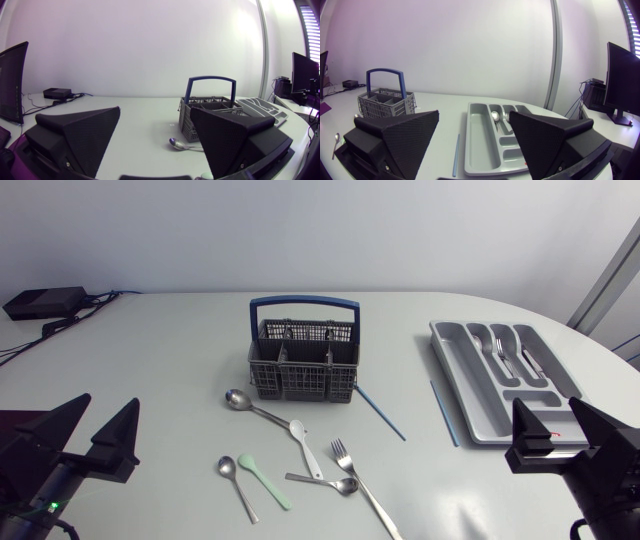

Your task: Unload the cutlery basket into the drawer organizer.

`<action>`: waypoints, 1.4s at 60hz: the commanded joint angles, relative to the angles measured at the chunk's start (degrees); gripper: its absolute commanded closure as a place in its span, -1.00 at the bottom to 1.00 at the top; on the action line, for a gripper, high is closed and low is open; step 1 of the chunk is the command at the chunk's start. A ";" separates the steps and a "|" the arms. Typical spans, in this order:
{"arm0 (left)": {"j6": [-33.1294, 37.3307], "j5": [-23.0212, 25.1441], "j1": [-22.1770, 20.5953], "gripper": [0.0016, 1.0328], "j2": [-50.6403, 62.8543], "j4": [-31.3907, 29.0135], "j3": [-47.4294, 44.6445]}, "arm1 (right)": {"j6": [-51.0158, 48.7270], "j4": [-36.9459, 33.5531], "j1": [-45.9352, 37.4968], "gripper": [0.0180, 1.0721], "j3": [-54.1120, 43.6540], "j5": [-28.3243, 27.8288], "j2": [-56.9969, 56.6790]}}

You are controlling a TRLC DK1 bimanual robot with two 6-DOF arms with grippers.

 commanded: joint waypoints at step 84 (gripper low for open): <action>11.34 -3.05 -11.02 -0.87 52.50 -24.30 35.73 | 3.51 -30.33 7.34 -0.74 45.13 -5.10 73.16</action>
